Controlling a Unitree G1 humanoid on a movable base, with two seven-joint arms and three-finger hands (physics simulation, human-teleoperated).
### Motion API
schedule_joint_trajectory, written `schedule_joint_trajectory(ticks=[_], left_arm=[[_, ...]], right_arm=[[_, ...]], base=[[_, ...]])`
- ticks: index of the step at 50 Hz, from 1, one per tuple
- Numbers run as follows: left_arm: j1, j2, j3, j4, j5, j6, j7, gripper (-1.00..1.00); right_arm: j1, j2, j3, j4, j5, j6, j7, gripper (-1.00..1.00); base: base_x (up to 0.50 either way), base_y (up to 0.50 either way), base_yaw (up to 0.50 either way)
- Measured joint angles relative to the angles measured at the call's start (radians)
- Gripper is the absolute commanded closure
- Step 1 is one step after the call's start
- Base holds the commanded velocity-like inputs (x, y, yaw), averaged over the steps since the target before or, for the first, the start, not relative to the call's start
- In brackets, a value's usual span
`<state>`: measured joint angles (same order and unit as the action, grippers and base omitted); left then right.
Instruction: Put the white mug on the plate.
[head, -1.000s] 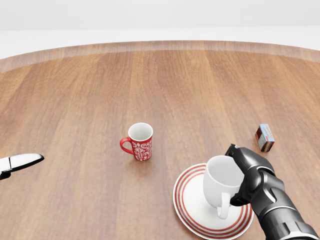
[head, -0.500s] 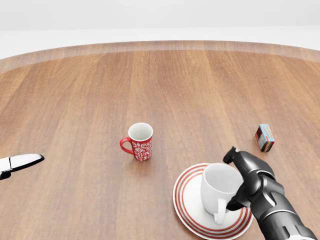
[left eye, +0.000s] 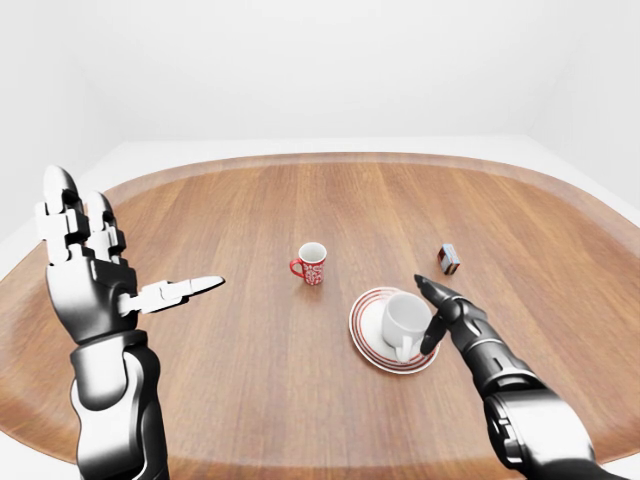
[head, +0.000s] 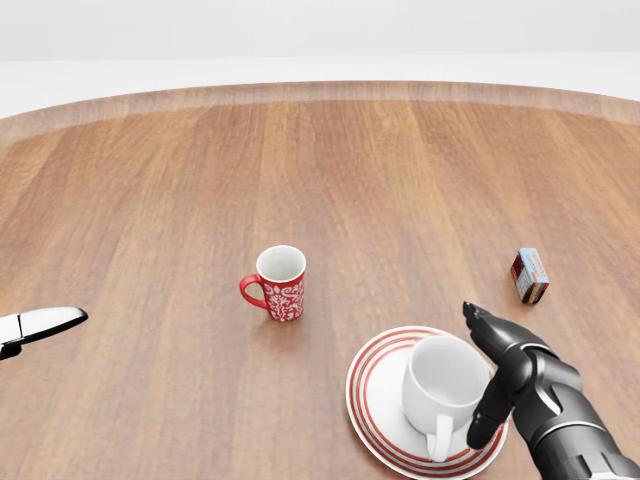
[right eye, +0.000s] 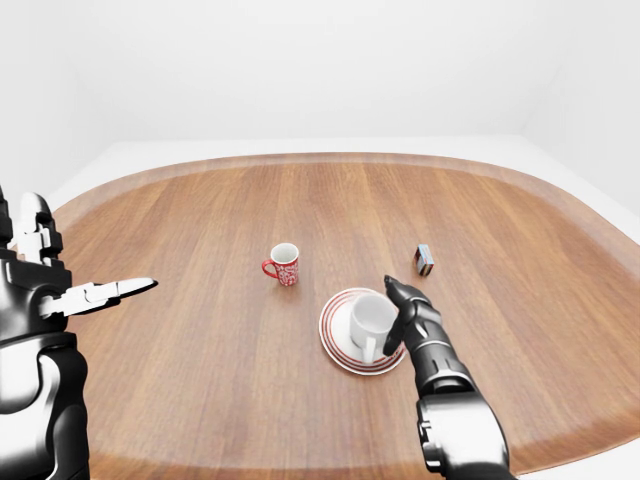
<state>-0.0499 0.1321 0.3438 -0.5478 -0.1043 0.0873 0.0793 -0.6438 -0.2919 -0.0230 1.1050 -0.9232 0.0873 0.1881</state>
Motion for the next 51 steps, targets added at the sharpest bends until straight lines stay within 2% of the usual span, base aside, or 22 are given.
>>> schedule_joint_trajectory(ticks=[4,9,13,18,24,28,34,38,42,45,47,48,51], left_arm=[[-0.001,0.000,0.000,0.001,0.000,0.000,0.000,-1.00],[-0.002,0.001,0.001,-0.002,0.000,0.000,0.001,-1.00],[-0.002,0.001,0.000,-0.006,0.002,0.000,0.002,-1.00],[-0.003,0.001,-0.001,-0.010,0.004,0.000,0.002,-1.00],[-0.003,0.001,-0.001,-0.016,0.006,0.000,0.002,-1.00],[-0.003,0.001,0.000,-0.018,0.007,0.000,0.002,-1.00],[-0.002,0.000,0.001,-0.021,0.008,0.000,0.002,-1.00],[-0.002,0.000,0.001,-0.022,0.008,0.000,0.001,-1.00],[-0.001,0.000,0.001,-0.023,0.009,0.000,0.001,-1.00],[-0.001,0.000,0.002,-0.023,0.009,0.000,0.001,-1.00],[-0.001,0.000,0.001,-0.022,0.009,0.000,0.001,-1.00],[0.000,-0.001,0.001,-0.023,0.009,0.000,0.001,-1.00],[0.001,-0.001,0.001,-0.024,0.010,0.000,0.001,-1.00]], right_arm=[[0.025,-0.017,0.016,-0.007,-0.014,0.000,0.066,-1.00],[0.093,-0.056,0.030,-0.066,-0.032,0.000,0.093,-1.00],[0.241,-0.100,0.003,-0.259,-0.046,0.000,0.143,-1.00],[0.494,-0.116,-0.118,-0.550,-0.072,0.000,0.252,-1.00],[0.727,-0.057,-0.325,-0.891,-0.097,-0.003,0.397,-1.00],[0.835,0.011,-0.473,-1.126,-0.084,-0.040,0.506,-1.00],[0.938,0.114,-0.742,-1.475,0.057,-0.116,0.510,-1.00],[0.967,0.141,-0.964,-1.714,0.229,-0.132,0.510,-1.00],[0.989,0.114,-1.205,-1.915,0.462,-0.101,0.510,-1.00],[1.008,0.061,-1.385,-2.011,0.638,-0.049,0.510,-1.00],[1.028,0.014,-1.505,-2.050,0.749,-0.003,0.510,-1.00],[1.040,-0.011,-1.548,-2.062,0.794,0.000,0.510,-1.00],[1.094,-0.107,-1.548,-2.071,0.939,0.000,0.510,-1.00]], base=[[0.00,0.00,0.00],[0.00,0.00,0.00],[0.00,0.00,0.00],[0.00,0.00,0.00],[0.00,0.00,0.00],[0.00,0.00,0.00],[0.00,0.00,0.00],[0.00,0.00,0.00],[0.00,0.00,0.00],[0.00,0.00,0.00],[0.00,0.00,0.00],[0.00,0.00,0.01],[0.00,0.00,0.00]])
